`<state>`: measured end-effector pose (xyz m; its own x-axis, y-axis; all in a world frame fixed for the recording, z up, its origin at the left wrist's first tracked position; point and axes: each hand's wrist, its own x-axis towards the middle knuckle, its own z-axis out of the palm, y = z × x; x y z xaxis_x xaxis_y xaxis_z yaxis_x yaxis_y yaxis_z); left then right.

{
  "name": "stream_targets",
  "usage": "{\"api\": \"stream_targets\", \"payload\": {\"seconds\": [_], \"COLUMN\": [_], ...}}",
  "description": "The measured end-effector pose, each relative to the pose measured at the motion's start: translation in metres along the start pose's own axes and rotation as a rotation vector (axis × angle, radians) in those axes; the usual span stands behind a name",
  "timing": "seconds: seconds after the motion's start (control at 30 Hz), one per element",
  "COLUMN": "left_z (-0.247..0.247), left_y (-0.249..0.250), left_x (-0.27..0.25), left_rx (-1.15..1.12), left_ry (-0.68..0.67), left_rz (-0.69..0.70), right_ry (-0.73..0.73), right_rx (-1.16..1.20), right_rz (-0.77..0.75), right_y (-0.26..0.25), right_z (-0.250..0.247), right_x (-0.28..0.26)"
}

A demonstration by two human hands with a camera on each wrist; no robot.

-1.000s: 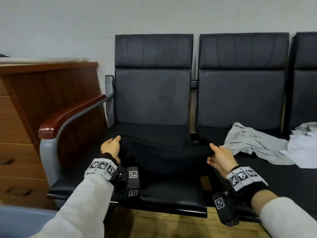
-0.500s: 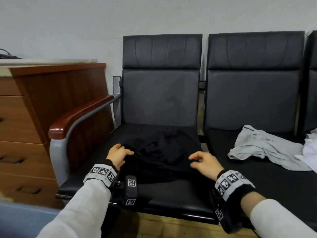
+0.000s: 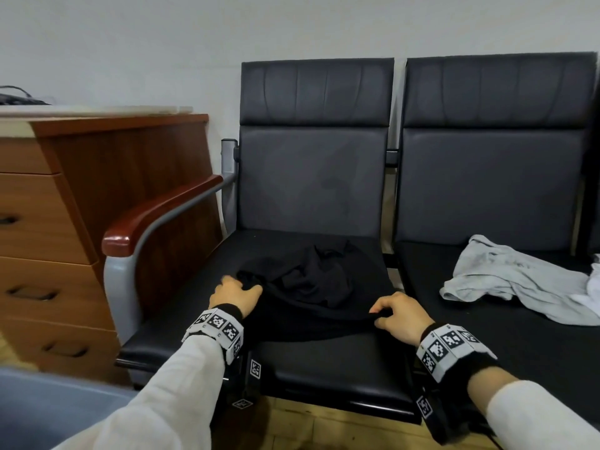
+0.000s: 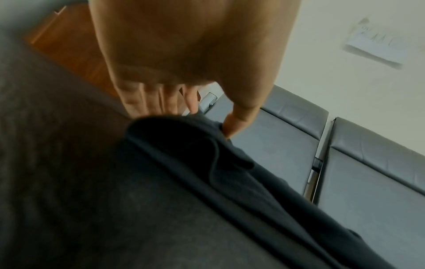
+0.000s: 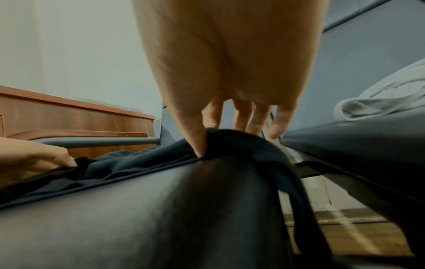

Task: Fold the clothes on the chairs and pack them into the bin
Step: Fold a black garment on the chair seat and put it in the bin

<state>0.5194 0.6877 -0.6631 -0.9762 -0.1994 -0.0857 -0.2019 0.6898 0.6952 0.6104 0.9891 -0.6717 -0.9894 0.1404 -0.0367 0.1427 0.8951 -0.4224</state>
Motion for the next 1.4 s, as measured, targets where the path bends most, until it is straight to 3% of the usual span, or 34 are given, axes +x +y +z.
{"api": "stream_targets", "payload": {"seconds": [0.07, 0.13, 0.23, 0.3, 0.37, 0.4, 0.43, 0.5, 0.53, 0.57, 0.63, 0.67, 0.7, 0.77, 0.87, 0.93, 1.0, 1.07, 1.17, 1.23, 1.3, 1.33, 1.4], "left_z": [0.002, 0.008, 0.016, 0.021, 0.026, 0.031, 0.034, 0.035, 0.031, 0.027, 0.021, 0.021, 0.023, 0.026, 0.027, 0.027, 0.024, 0.023, 0.021, 0.016, 0.01, 0.008, 0.007], "left_y": [0.001, 0.005, 0.015, 0.028, 0.051, 0.063, 0.072, 0.087, 0.088, 0.086, 0.072, 0.063, 0.054, 0.042, 0.034, 0.037, 0.047, 0.059, 0.067, 0.064, 0.057, 0.051, 0.036], "left_x": [0.002, 0.002, -0.007, -0.023, -0.049, -0.06, -0.067, -0.075, -0.074, -0.069, -0.052, -0.044, -0.037, -0.031, -0.027, -0.03, -0.041, -0.05, -0.055, -0.049, -0.039, -0.033, -0.022], "left_rx": [0.034, 0.164, 0.487, 0.787, 0.981, 0.933, 0.743, 0.088, -0.155, -0.232, -0.053, 0.095, 0.207, 0.373, 0.583, 0.741, 0.939, 0.922, 0.508, 0.279, 0.294, 0.366, 0.551], "left_ry": [0.013, -0.111, -0.319, -0.243, -0.205, -0.237, -0.309, -0.527, -0.516, -0.386, -0.095, -0.046, -0.065, -0.232, -0.433, -0.393, -0.264, -0.224, -0.383, -0.281, -0.062, -0.025, -0.121], "left_rz": [0.118, 0.274, 0.281, 0.309, 0.401, 0.455, 0.458, 0.295, 0.234, 0.24, 0.325, 0.367, 0.403, 0.423, 0.376, 0.369, 0.389, 0.426, 0.318, 0.269, 0.248, 0.215, 0.119], "right_ry": [0.052, 0.067, -0.018, -0.13, -0.147, -0.136, -0.138, -0.17, -0.14, -0.066, 0.114, 0.162, 0.153, 0.055, -0.094, -0.158, -0.128, -0.036, 0.084, 0.174, 0.241, 0.215, 0.058], "right_rx": [-0.007, 0.012, 0.127, 0.295, 0.398, 0.433, 0.461, 0.592, 0.623, 0.627, 0.518, 0.436, 0.36, 0.283, 0.13, 0.022, -0.047, -0.107, -0.173, -0.093, 0.064, 0.153, 0.346], "right_rz": [0.074, 0.106, 0.164, 0.246, 0.18, 0.093, 0.018, -0.052, -0.054, -0.023, 0.101, 0.155, 0.184, 0.207, 0.186, 0.183, 0.206, 0.248, 0.344, 0.339, 0.297, 0.293, 0.295], "right_y": [-0.002, -0.012, -0.031, -0.043, -0.055, -0.06, -0.064, -0.073, -0.073, -0.069, -0.056, -0.049, -0.043, -0.035, -0.03, -0.026, -0.02, -0.016, -0.009, -0.004, -0.003, -0.004, -0.006], "right_z": [-0.004, -0.007, -0.001, 0.003, 0.007, 0.007, 0.009, 0.01, 0.009, 0.009, 0.007, 0.006, 0.004, 0.004, 0.0, -0.003, -0.004, -0.001, -0.002, -0.007, -0.013, -0.014, -0.013], "right_x": [0.0, 0.0, 0.005, 0.014, 0.029, 0.038, 0.044, 0.047, 0.05, 0.05, 0.048, 0.047, 0.046, 0.041, 0.031, 0.028, 0.026, 0.024, 0.017, 0.014, 0.016, 0.018, 0.02]}}
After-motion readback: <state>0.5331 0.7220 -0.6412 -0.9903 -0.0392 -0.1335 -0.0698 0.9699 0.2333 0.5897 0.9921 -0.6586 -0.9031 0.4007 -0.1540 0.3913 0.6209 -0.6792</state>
